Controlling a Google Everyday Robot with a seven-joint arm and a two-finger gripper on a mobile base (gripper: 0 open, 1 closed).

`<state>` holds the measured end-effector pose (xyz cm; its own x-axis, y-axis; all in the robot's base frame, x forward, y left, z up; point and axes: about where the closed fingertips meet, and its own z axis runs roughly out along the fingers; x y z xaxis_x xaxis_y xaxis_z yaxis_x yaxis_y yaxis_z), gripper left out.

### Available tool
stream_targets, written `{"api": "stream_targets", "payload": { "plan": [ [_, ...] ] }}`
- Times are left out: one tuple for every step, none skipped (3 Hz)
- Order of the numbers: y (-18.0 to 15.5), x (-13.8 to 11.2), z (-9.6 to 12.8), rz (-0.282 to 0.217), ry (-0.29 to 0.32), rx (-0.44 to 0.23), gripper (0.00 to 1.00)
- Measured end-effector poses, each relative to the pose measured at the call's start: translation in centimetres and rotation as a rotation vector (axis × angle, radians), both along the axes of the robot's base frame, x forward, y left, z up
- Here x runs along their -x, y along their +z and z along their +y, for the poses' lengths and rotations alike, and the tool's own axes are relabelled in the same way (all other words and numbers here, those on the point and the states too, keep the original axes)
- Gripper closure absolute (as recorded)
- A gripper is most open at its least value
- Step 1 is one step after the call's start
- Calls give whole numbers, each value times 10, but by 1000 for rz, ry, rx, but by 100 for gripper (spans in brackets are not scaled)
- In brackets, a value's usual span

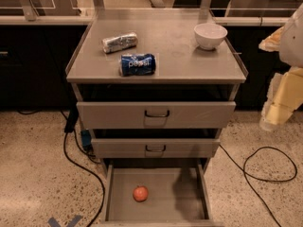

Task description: Pick apple from bottom drawer and place on counter

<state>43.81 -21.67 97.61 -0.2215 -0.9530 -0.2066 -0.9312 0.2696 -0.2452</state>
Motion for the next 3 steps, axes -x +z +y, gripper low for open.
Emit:
{"api": "stream_targets", "payload": {
  "plan": [
    [0,0,0,-2,0,0,0],
    [-10,3,3,-12,14,-11,0],
    [-40,6,12,-15,37,-20,0]
  ]
}}
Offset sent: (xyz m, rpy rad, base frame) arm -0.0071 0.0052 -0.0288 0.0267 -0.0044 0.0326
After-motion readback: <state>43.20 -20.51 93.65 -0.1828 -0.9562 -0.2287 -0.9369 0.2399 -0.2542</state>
